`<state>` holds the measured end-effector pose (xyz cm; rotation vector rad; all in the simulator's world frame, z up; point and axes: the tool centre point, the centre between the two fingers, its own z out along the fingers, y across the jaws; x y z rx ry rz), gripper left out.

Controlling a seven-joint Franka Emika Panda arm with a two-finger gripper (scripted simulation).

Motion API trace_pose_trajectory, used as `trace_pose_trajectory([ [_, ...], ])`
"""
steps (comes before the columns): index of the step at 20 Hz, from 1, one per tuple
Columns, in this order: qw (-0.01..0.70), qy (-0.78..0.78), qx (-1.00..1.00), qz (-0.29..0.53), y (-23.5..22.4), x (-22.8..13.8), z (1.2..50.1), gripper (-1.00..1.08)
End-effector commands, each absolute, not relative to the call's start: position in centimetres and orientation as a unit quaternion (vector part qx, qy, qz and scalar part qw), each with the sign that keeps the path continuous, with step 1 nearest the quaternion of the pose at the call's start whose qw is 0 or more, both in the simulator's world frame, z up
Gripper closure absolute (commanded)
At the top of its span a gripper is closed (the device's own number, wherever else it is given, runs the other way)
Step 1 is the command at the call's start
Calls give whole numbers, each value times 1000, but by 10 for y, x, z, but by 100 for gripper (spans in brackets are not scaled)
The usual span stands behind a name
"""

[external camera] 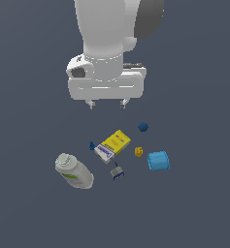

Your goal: Pick up a designated object from a clutter of objects.

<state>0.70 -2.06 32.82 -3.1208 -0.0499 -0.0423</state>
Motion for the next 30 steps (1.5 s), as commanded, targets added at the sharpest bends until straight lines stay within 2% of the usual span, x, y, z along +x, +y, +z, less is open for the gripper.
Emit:
trace_pose_trajectory([
  [1,10,-28,-999,-13,-23,8,323,-92],
  [30,2,-314,-949,-7,-75,12,198,-92],
])
